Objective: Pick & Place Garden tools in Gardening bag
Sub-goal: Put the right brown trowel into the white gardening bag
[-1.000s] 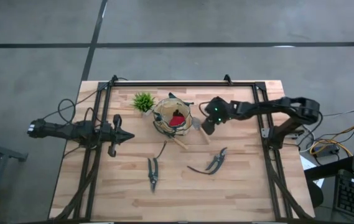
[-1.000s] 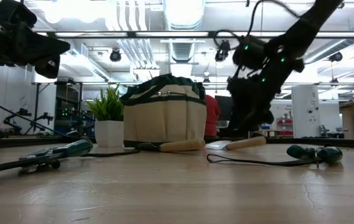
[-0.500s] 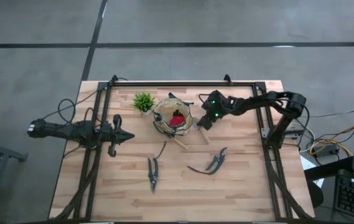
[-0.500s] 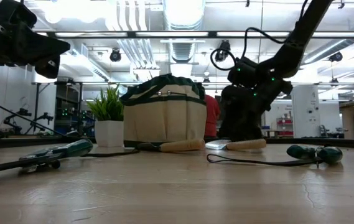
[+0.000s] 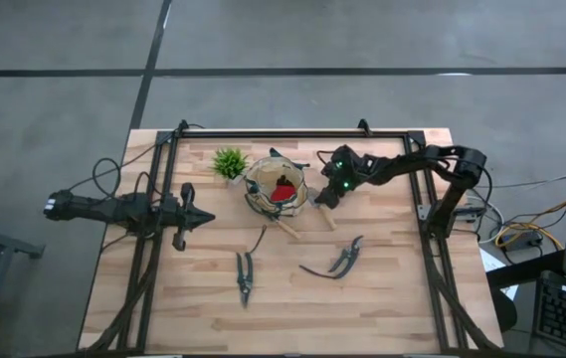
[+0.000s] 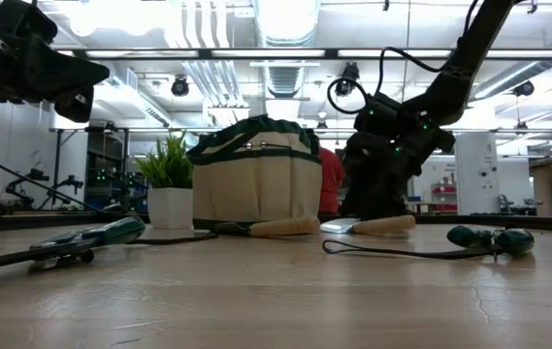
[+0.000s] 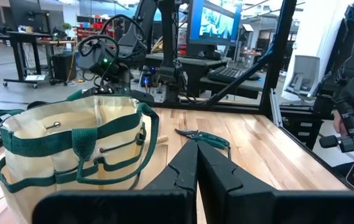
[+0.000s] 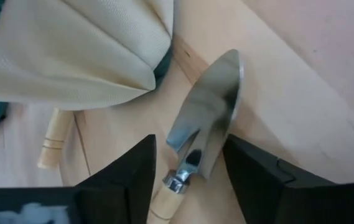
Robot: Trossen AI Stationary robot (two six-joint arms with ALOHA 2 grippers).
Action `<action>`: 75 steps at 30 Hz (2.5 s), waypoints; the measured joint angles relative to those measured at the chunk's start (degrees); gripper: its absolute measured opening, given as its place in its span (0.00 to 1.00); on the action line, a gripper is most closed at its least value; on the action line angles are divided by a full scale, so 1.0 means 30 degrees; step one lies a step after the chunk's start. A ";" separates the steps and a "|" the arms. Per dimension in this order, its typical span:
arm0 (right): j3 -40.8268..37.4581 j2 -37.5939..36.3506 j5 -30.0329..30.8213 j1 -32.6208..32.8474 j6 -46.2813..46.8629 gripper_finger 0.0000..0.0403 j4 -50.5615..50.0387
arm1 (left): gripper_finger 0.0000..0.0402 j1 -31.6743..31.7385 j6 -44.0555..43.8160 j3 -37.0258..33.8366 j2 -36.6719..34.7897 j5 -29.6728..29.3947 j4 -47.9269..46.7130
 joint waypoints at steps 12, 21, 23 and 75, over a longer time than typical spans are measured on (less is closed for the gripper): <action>-0.0044 0.0278 0.0083 0.0730 -0.0055 0.16 0.0580 | 0.02 0.0000 0.0003 0.0000 0.0000 0.0000 0.0000; -0.0050 -0.0094 -0.0156 0.0752 0.0036 0.02 0.0687 | 0.02 0.0000 0.0003 0.0000 0.0007 0.0000 0.0000; -0.0099 -0.0405 -0.0286 0.0747 -0.0019 0.02 0.0381 | 0.02 0.0000 -0.0001 0.0000 0.0007 0.0000 0.0000; -0.4358 -0.2002 1.0935 0.7594 -0.6659 0.02 2.3492 | 0.02 0.0000 0.0003 0.0000 0.0015 0.0000 -0.0007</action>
